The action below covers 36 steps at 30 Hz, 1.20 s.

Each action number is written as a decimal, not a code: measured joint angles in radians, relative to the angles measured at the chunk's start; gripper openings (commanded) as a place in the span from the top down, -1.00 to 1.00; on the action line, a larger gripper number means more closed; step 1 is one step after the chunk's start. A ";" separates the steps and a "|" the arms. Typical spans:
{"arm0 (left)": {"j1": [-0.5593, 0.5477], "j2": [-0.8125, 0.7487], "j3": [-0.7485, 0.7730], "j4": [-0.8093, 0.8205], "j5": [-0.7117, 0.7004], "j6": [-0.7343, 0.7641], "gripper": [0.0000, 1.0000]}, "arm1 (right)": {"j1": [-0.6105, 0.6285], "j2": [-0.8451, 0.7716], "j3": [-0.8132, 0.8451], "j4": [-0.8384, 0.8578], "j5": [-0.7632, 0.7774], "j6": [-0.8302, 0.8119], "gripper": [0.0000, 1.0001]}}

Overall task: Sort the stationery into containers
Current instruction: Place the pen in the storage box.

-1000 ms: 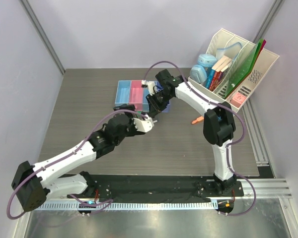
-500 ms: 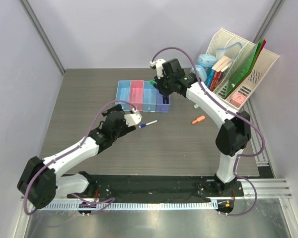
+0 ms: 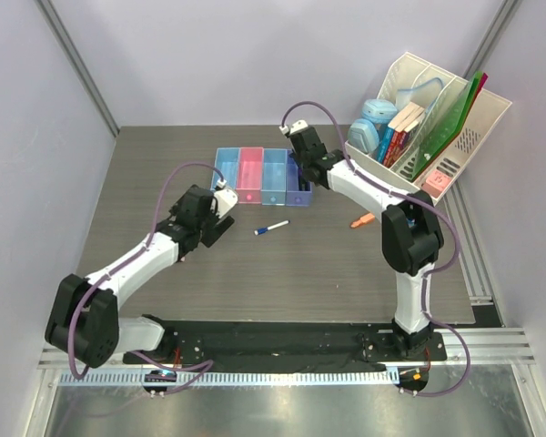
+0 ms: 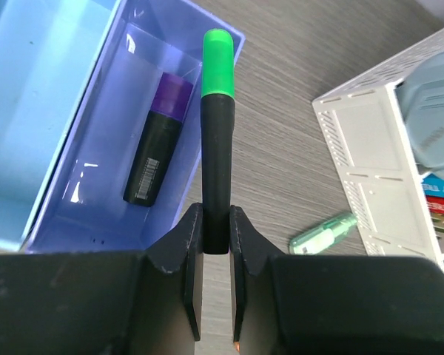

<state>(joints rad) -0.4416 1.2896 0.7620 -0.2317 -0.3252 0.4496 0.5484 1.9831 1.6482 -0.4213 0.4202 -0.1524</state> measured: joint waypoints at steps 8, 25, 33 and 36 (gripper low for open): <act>0.074 -0.096 -0.004 -0.059 0.044 -0.039 -1.00 | 0.000 0.079 0.011 0.019 0.004 0.031 0.97; 0.112 -0.146 -0.089 -0.073 0.084 -0.076 -1.00 | 0.033 0.117 0.060 0.027 0.002 0.050 0.81; 0.126 -0.158 -0.089 -0.073 0.092 -0.076 -0.99 | 0.042 0.136 0.061 0.027 -0.005 0.049 -0.03; 0.132 -0.161 -0.089 -0.074 0.095 -0.076 -0.99 | 0.044 0.137 0.061 0.027 -0.007 0.046 -0.14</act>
<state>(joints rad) -0.3099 1.1282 0.6731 -0.3054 -0.2302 0.3733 0.5926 2.1197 1.7092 -0.3946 0.4133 -0.1062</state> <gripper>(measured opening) 0.996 0.522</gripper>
